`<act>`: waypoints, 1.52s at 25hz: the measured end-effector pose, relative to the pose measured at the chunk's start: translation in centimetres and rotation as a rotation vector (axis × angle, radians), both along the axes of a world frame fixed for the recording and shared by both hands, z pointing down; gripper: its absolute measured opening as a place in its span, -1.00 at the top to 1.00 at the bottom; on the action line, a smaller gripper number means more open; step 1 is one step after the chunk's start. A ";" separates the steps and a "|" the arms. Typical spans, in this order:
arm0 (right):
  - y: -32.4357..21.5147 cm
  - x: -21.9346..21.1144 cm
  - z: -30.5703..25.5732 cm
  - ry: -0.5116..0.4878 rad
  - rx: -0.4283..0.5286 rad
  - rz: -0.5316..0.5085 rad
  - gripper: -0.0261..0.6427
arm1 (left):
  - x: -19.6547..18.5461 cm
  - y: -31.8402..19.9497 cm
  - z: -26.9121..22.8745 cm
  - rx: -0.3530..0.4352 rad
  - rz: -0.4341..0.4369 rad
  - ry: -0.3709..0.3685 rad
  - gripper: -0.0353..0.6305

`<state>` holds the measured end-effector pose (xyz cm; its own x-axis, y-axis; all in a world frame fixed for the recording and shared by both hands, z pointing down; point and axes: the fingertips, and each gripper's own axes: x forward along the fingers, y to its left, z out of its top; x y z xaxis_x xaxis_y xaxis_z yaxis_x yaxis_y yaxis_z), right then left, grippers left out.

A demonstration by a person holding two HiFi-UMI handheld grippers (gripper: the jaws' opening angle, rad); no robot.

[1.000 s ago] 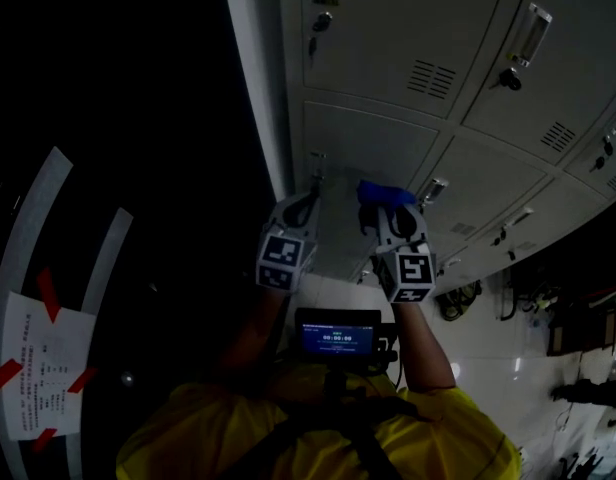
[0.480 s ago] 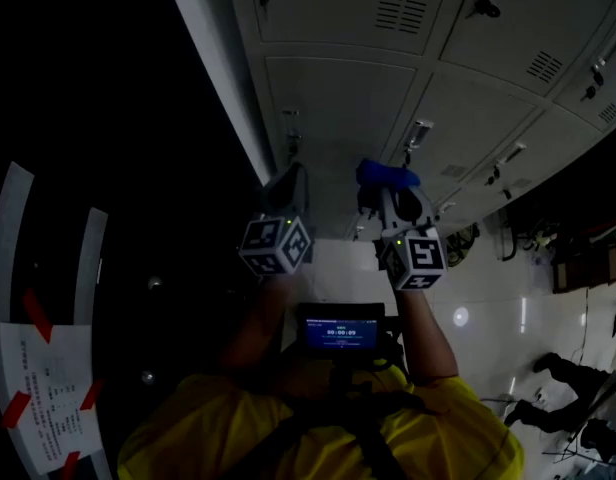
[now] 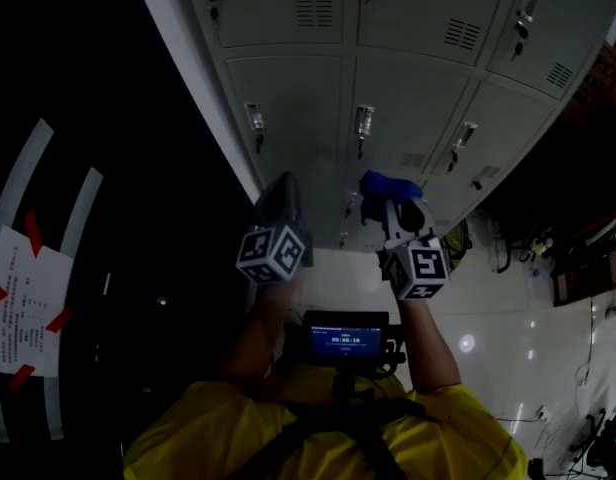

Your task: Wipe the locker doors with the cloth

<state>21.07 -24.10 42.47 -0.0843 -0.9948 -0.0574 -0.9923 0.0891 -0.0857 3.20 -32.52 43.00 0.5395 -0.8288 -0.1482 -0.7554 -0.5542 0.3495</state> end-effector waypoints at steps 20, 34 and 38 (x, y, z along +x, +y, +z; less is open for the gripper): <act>27.0 9.4 0.1 -0.046 0.036 -0.007 0.71 | 8.4 27.7 0.6 0.039 0.051 -0.168 0.89; 37.7 6.9 0.5 -0.040 -0.011 0.050 0.71 | 5.8 37.5 1.1 0.005 0.105 -0.159 0.89; 39.4 6.3 0.4 -0.046 -0.009 0.063 0.71 | 5.4 39.0 1.3 -0.003 0.129 -0.158 0.89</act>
<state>27.36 15.34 42.88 -0.0185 -0.9985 -0.0513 -0.9909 0.0252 -0.1321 8.58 6.45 44.26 0.6573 -0.7520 -0.0504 -0.7242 -0.6487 0.2341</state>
